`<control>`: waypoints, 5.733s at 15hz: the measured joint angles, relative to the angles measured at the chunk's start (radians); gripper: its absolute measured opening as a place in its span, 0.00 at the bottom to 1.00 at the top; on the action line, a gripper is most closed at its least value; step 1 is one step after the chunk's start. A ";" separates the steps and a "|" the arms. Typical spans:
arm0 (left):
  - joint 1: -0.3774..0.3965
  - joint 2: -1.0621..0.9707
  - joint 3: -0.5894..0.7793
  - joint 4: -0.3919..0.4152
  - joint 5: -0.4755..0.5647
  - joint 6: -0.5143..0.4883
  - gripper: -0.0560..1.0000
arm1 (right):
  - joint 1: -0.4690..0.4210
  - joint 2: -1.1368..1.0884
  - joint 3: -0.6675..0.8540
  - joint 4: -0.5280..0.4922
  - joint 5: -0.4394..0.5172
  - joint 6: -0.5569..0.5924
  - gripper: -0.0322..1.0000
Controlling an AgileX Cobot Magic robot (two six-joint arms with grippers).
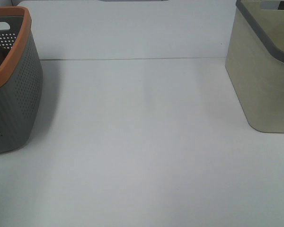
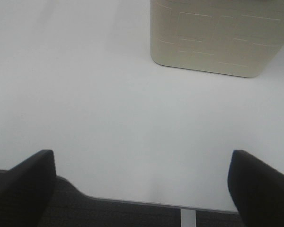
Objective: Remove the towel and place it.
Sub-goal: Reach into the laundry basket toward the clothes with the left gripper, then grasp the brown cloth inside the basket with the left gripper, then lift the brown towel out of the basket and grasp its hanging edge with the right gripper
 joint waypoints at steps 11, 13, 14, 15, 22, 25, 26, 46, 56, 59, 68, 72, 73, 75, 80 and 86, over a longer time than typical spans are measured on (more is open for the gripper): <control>0.027 0.932 -0.583 0.060 -0.007 0.495 0.99 | 0.000 0.000 0.000 0.000 0.000 0.000 0.96; 0.075 0.979 -0.585 0.062 -0.070 0.559 0.99 | 0.000 0.000 0.000 0.000 0.000 0.000 0.96; 0.096 0.997 -0.585 0.063 -0.104 0.579 0.99 | 0.000 0.000 0.000 0.000 0.000 0.000 0.96; 0.111 1.019 -0.585 0.065 -0.121 0.607 0.99 | 0.000 0.000 0.000 0.000 0.000 0.000 0.96; 0.123 1.225 -0.585 0.080 -0.164 0.735 0.98 | 0.000 0.000 0.000 0.000 0.000 0.000 0.96; 0.123 1.320 -0.585 0.080 -0.264 0.742 0.98 | 0.000 0.000 0.000 0.000 0.000 0.000 0.96; 0.123 1.340 -0.585 0.076 -0.285 0.742 0.98 | 0.000 0.000 0.000 0.000 0.000 0.000 0.96; 0.120 1.420 -0.588 -0.013 -0.275 0.767 0.05 | 0.000 0.000 0.000 0.000 0.000 0.000 0.96; 0.123 1.058 -0.730 -0.007 -0.067 0.680 0.05 | 0.000 0.000 0.000 0.000 0.000 0.000 0.96; 0.123 0.932 -0.730 -0.047 -0.075 0.658 0.05 | 0.000 0.000 0.000 0.000 0.000 0.000 0.96; 0.123 0.623 -0.730 -0.464 -0.222 0.867 0.05 | 0.000 0.000 0.000 0.000 0.000 0.000 0.96; 0.123 0.578 -0.761 -0.725 -0.233 1.022 0.05 | 0.000 0.000 0.000 0.030 -0.005 0.000 0.96; 0.123 0.578 -0.772 -0.737 -0.237 1.034 0.05 | 0.000 0.000 0.000 0.041 -0.008 -0.002 0.96; 0.080 0.584 -0.818 -0.759 -0.254 1.071 0.05 | 0.000 0.010 -0.003 0.119 -0.019 -0.036 0.96; -0.228 0.675 -0.826 -0.656 -0.249 1.079 0.05 | 0.000 0.153 -0.006 0.260 -0.228 -0.134 0.96; -0.456 0.837 -0.826 -0.484 -0.235 1.009 0.05 | 0.000 0.349 -0.006 0.404 -0.344 -0.140 0.96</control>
